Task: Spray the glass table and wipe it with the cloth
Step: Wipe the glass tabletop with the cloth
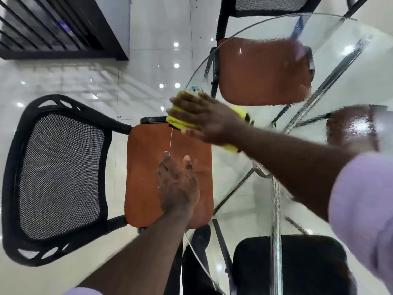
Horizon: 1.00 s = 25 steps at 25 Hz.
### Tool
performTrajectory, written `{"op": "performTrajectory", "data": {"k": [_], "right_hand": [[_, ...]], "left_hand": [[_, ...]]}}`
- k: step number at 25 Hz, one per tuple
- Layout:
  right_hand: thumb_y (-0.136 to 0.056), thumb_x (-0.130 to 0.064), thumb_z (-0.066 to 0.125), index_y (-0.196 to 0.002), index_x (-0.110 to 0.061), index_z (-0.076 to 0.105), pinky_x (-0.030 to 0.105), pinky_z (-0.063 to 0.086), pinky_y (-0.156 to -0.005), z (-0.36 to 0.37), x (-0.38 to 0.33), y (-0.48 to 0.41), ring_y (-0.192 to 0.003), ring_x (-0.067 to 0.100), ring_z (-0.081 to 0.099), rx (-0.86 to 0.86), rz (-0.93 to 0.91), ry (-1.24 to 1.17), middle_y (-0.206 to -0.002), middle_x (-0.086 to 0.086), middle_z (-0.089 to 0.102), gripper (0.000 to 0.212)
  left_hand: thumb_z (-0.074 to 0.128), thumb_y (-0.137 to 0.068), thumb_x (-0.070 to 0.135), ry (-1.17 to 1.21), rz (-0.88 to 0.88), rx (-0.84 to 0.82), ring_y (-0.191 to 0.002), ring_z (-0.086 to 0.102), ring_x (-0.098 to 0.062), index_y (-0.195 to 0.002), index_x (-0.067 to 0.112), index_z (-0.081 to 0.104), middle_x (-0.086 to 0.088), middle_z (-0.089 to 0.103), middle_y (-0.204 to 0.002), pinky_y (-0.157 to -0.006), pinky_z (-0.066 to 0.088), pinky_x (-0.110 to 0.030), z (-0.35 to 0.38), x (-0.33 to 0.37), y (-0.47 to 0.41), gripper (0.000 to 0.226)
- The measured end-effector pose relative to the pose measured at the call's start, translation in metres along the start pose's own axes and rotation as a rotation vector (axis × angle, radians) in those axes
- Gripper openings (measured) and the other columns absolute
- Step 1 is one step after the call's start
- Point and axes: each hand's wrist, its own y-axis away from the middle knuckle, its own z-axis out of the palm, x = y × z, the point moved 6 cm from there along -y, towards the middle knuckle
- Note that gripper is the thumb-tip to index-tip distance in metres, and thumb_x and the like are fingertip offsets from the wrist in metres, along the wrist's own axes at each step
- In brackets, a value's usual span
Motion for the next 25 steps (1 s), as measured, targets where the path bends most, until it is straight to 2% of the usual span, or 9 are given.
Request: {"op": "performTrajectory", "data": {"k": [2,6,9,11,15,17,19,21,25], "right_hand": [[-0.113,-0.049,0.028,-0.169,-0.033,0.032,0.061,0.017,-0.133,-0.002,0.055,-0.023,-0.167,0.030,0.019,0.044,0.117,0.095,-0.179,0.002,0.026,0.058],[-0.110,-0.050,0.022,-0.172,-0.028,0.019,0.062,0.016,-0.131,-0.003,0.051,0.001,-0.168,0.034,0.011,0.179,0.939,-0.146,-0.181,0.007,0.015,0.065],[-0.113,-0.053,0.031,-0.170,-0.034,0.025,0.051,0.017,-0.134,0.015,-0.026,0.036,-0.168,0.022,0.011,0.094,0.318,-0.037,-0.180,0.000,0.021,0.060],[-0.114,-0.056,0.033,-0.169,-0.037,0.030,0.048,0.014,-0.135,0.011,0.000,0.060,-0.167,0.018,0.014,0.105,0.248,-0.015,-0.179,-0.004,0.023,0.059],[-0.112,-0.052,0.032,-0.172,-0.034,0.017,0.052,0.010,-0.135,0.009,0.004,0.124,-0.169,0.022,0.005,0.216,1.258,-0.222,-0.182,-0.003,0.009,0.064],[-0.113,-0.048,0.038,-0.172,-0.029,0.023,0.053,0.015,-0.134,0.009,-0.052,0.133,-0.168,0.026,0.011,0.191,0.994,-0.158,-0.181,0.004,0.014,0.063],[-0.114,-0.045,0.045,-0.168,-0.028,0.036,0.054,0.024,-0.132,0.017,-0.080,0.157,-0.165,0.027,0.024,0.074,0.360,-0.047,-0.177,0.005,0.028,0.057],[-0.116,-0.045,0.038,-0.167,-0.032,0.037,0.053,0.027,-0.131,0.019,-0.046,0.182,-0.165,0.026,0.025,0.009,0.233,0.023,-0.176,0.001,0.030,0.053],[-0.111,-0.053,0.020,-0.171,-0.035,0.014,0.052,0.016,-0.134,0.017,-0.044,0.204,-0.168,0.022,0.009,0.195,1.326,-0.160,-0.181,-0.003,0.010,0.063]], "left_hand": [[0.046,-0.108,0.015,0.055,-0.058,0.037,-0.137,0.049,-0.043,-0.148,-0.005,0.044,-0.028,0.051,-0.149,-0.106,0.034,-0.042,-0.003,0.008,-0.011,0.045],[0.033,-0.110,0.046,0.037,0.046,-0.004,-0.146,0.039,-0.043,-0.160,0.004,0.023,-0.025,0.036,-0.160,-0.113,0.039,-0.049,0.001,0.001,0.018,0.066],[0.020,-0.103,0.069,0.010,0.063,-0.030,-0.151,0.033,-0.035,-0.163,0.020,0.010,-0.015,0.026,-0.167,-0.115,0.042,-0.052,0.016,-0.021,0.032,0.078],[0.018,-0.102,0.071,0.021,0.041,-0.029,-0.150,0.034,-0.035,-0.163,0.021,0.010,-0.014,0.026,-0.167,-0.113,0.044,-0.055,0.021,-0.026,0.029,0.079],[0.017,-0.103,0.069,-0.010,0.079,-0.018,-0.144,0.044,-0.039,-0.162,0.017,0.014,-0.019,0.034,-0.163,-0.109,0.046,-0.053,0.018,-0.023,0.032,0.079],[0.021,-0.105,0.065,-0.033,0.057,0.009,-0.137,0.049,-0.042,-0.160,0.013,0.019,-0.021,0.041,-0.157,-0.105,0.046,-0.051,0.018,-0.024,0.032,0.076],[0.024,-0.106,0.063,-0.033,0.041,0.024,-0.134,0.050,-0.045,-0.160,0.011,0.021,-0.023,0.043,-0.154,-0.103,0.046,-0.051,0.016,-0.024,0.028,0.075],[0.024,-0.107,0.061,-0.051,0.037,0.024,-0.132,0.051,-0.046,-0.159,0.010,0.022,-0.024,0.044,-0.154,-0.100,0.046,-0.051,0.017,-0.024,0.028,0.073],[0.022,-0.107,0.060,-0.075,0.048,0.005,-0.138,0.049,-0.043,-0.161,0.011,0.019,-0.022,0.039,-0.159,-0.104,0.045,-0.051,0.018,-0.021,0.033,0.073]]}}
